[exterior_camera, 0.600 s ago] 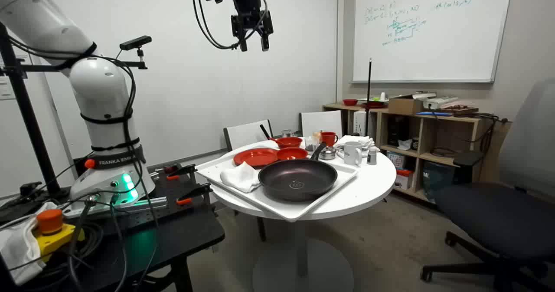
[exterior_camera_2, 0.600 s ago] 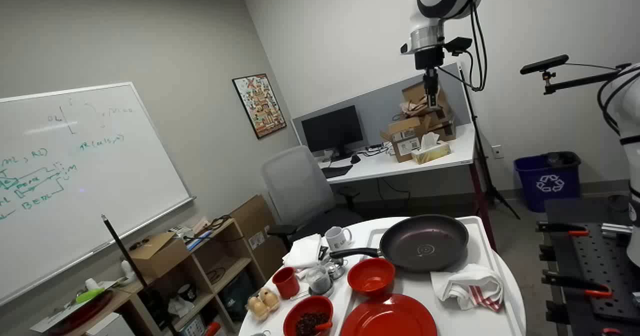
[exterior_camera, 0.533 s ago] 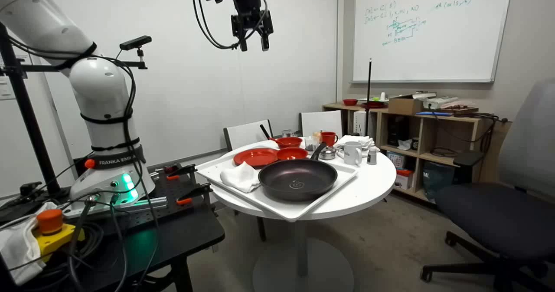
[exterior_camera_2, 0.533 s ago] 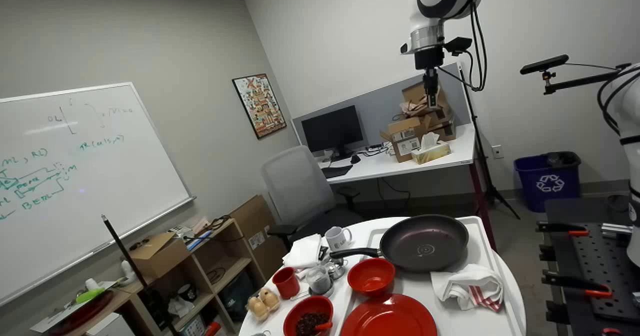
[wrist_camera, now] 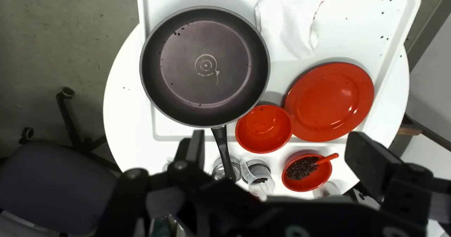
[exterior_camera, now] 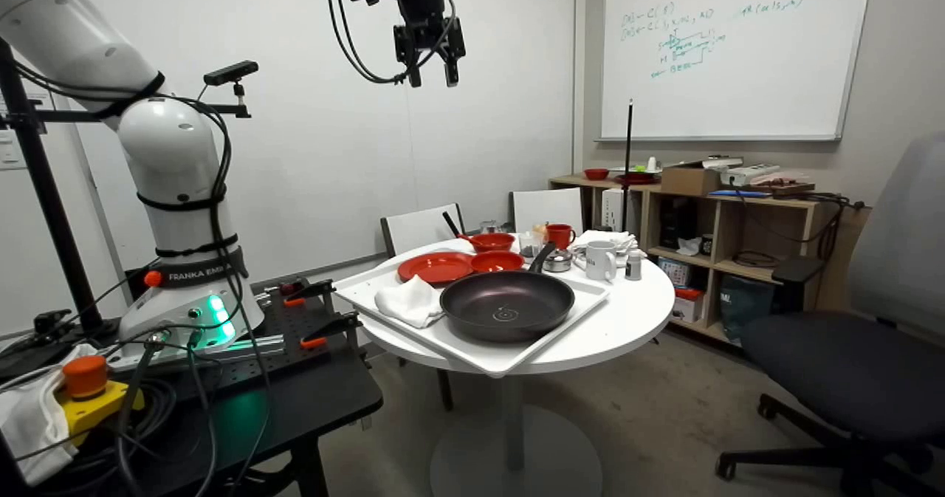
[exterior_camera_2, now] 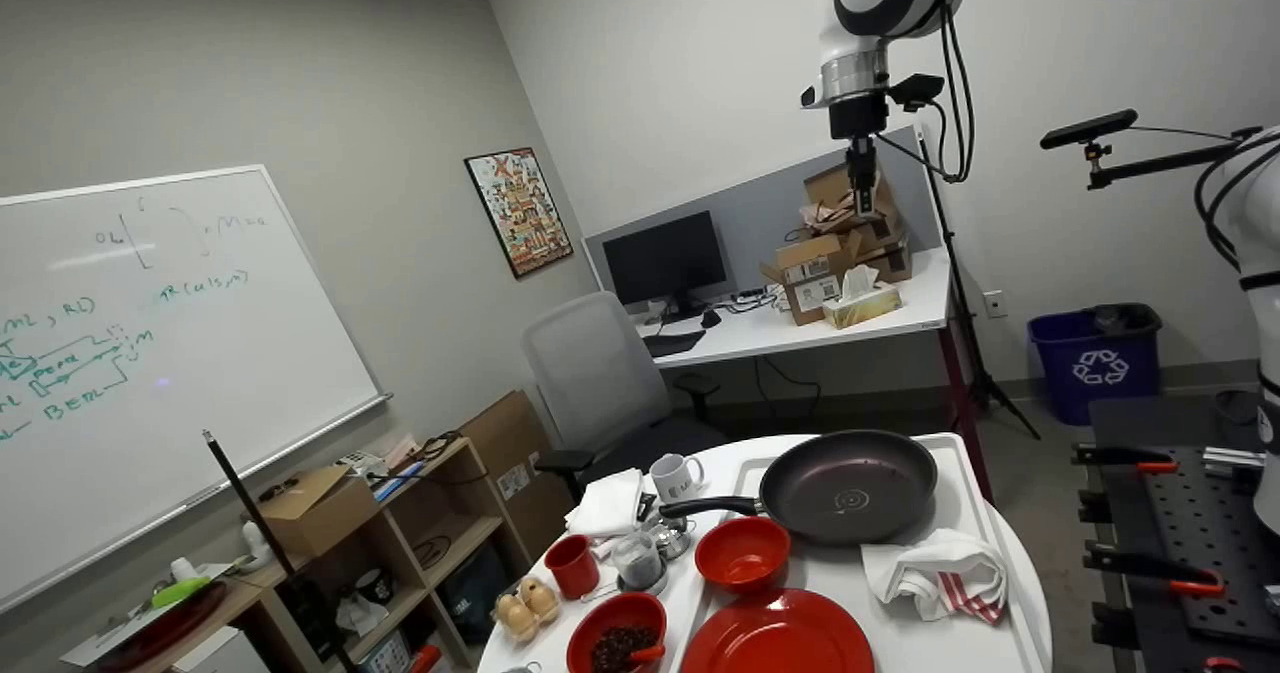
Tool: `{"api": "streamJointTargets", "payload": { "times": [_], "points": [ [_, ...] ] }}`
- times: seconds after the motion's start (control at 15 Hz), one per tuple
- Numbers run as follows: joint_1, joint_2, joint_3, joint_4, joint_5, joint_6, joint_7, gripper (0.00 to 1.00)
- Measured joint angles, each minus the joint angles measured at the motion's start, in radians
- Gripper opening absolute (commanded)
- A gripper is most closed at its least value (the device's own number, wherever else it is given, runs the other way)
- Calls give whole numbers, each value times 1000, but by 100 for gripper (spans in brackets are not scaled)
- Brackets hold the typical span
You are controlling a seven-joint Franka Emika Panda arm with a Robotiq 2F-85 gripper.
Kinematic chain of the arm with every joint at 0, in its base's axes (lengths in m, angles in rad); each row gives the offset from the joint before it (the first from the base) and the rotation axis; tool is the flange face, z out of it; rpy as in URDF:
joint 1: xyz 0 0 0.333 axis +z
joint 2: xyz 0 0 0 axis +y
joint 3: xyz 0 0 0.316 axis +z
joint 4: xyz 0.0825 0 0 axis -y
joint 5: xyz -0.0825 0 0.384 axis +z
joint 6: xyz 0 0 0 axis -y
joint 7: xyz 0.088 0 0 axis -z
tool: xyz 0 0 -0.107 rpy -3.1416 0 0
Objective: Pick up the white towel, wipe the inside of the pan and put the towel back on the table.
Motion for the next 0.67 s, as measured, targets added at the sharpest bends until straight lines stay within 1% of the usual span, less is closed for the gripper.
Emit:
{"api": "streamJointTargets", "payload": {
  "times": [0.33, 0.67],
  "points": [
    [-5, 21, 13, 1, 1, -1, 0, 100],
    [1, 101, 49, 17, 6, 1, 0, 100]
  ]
}}
